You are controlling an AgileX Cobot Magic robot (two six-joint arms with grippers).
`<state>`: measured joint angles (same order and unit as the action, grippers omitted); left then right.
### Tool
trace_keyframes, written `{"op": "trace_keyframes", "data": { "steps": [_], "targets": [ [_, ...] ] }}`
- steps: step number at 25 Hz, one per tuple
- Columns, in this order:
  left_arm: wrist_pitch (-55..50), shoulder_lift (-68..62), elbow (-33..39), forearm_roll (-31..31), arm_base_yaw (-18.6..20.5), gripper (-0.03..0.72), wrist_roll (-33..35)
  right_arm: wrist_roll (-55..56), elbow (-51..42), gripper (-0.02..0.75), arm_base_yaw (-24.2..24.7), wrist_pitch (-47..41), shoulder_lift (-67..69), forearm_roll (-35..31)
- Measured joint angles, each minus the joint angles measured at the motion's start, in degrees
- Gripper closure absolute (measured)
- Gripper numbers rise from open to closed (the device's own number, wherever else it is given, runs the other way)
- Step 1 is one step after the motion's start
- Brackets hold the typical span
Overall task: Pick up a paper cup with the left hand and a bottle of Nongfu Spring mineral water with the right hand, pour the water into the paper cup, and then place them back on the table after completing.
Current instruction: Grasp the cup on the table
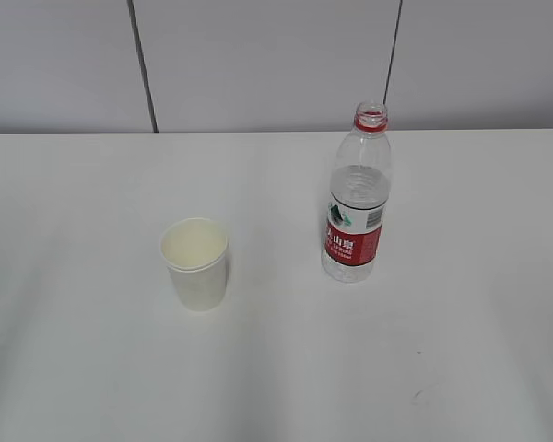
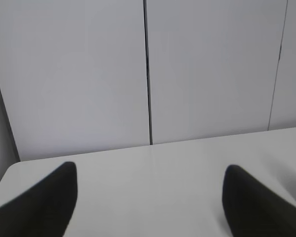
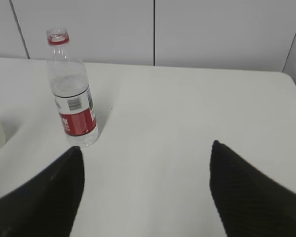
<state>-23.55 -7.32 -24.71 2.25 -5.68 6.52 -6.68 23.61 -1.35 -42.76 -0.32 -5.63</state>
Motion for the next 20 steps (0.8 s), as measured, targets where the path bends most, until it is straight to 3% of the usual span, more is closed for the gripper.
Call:
{"op": "trace_keyframes", "data": {
  "steps": [6,12,20],
  "targets": [
    [15.31,-7.20,7.50,3.00,0.00,0.137,0.12,-1.06,-7.53,0.150,0.00,17.31,5.79,0.00],
    [24.56,-17.29,8.01,4.31,-0.68,0.139,0.12,-1.28,-11.54,0.150,0.00,28.65,11.69,0.27],
    [36.69,-35.43,8.01,3.39,-7.62,0.160,0.12,-1.38,-11.59,0.150,0.00,36.91,20.29,3.27]
  ]
}}
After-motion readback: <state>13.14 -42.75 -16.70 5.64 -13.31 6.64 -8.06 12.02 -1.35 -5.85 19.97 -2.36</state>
